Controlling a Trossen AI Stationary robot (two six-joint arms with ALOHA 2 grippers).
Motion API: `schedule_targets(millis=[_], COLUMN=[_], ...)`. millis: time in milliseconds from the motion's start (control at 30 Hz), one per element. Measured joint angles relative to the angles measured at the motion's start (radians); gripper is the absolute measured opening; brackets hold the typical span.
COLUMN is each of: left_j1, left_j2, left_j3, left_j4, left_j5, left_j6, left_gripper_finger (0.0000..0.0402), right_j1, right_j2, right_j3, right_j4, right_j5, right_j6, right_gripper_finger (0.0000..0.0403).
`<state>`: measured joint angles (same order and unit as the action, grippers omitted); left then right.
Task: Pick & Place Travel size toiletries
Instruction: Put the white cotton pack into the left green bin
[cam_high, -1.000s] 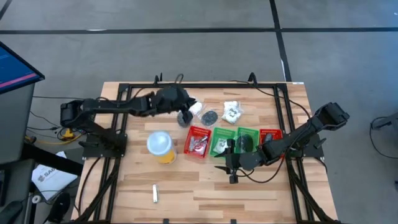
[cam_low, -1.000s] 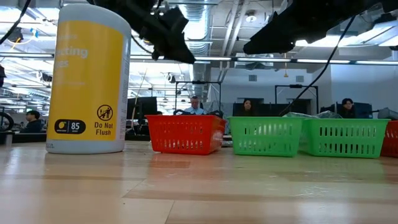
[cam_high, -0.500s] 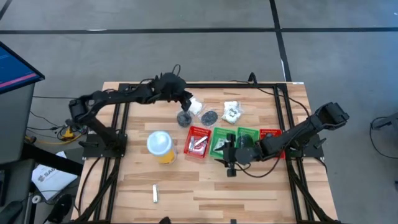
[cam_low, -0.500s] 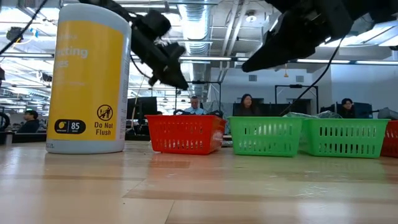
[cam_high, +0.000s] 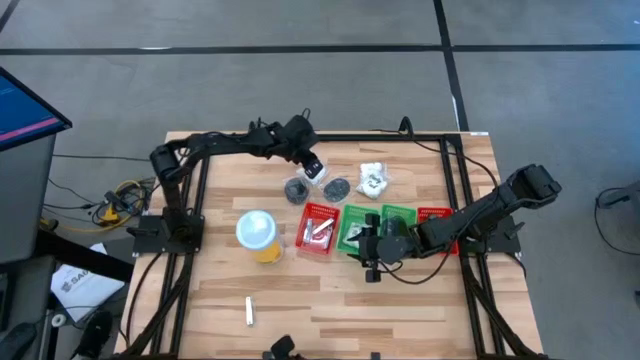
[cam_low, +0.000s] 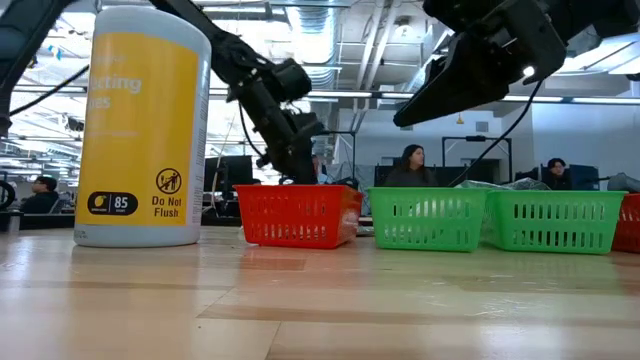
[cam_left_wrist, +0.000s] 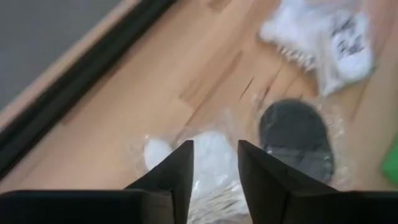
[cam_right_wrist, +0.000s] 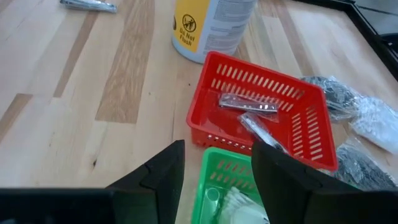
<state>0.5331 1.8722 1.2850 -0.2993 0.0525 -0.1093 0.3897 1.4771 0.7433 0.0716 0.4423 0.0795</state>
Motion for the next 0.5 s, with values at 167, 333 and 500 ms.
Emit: schedule_targets(millis=[167,333,500], left_j1=[0.012,0.027,0.036], left_j2=[0.051,0.078,0.099], left_j3=[0.014,0.014,0.013], left_j4=[-0.002,0.003,0.008], left_j5=[-0.003,-0.018,-0.031], left_j6=[0.000,-0.003,-0.003], left_gripper_finger=[0.0142,0.0156,0.0161], right_j1=[0.001,0.001,0.001], right_j2=[0.000,0.000,0.000], right_j3=[0.000,0.000,0.000], right_j4=[-0.026,-0.039,-0.041], right_j5=[0.000,0.000,0.000], right_j6=[0.036,0.053,0.053], right_gripper_finger=[0.0173,0.0176,0.0175])
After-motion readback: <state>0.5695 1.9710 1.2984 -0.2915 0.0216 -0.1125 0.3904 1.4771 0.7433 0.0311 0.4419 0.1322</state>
